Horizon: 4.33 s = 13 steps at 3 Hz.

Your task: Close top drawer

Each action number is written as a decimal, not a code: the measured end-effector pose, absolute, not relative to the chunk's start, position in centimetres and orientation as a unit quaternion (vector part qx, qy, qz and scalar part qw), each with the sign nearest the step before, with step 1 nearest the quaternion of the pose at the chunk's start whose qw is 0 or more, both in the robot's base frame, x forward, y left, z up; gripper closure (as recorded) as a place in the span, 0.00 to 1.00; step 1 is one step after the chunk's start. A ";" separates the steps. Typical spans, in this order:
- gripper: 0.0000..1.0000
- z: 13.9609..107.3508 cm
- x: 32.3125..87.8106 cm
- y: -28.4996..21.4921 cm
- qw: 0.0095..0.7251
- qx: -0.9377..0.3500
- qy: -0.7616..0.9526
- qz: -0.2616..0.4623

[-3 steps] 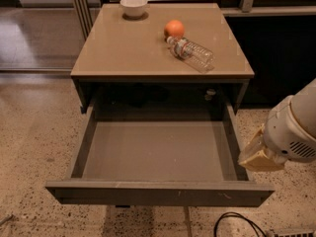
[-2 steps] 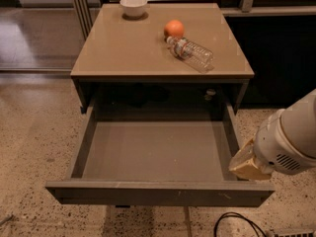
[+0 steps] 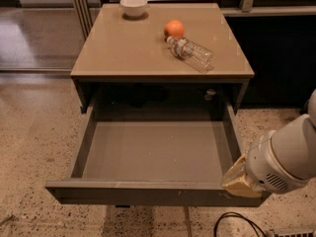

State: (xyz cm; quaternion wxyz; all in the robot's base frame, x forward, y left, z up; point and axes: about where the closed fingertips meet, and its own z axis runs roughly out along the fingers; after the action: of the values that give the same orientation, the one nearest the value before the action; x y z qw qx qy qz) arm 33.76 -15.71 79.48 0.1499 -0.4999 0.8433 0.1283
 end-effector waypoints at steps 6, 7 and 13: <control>1.00 69.6 32.7 -13.1 0.223 -0.447 0.859 0.115; 1.00 68.3 35.8 -9.6 0.247 -0.416 0.867 0.117; 1.00 66.2 41.8 -10.6 0.269 -0.362 0.890 0.075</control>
Offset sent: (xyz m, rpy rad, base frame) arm -0.0098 0.0032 -0.0102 0.0345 0.0236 0.0308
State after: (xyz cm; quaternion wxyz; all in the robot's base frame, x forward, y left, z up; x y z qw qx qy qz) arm 41.84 -10.60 66.22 0.2689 -0.3618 0.8895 0.0748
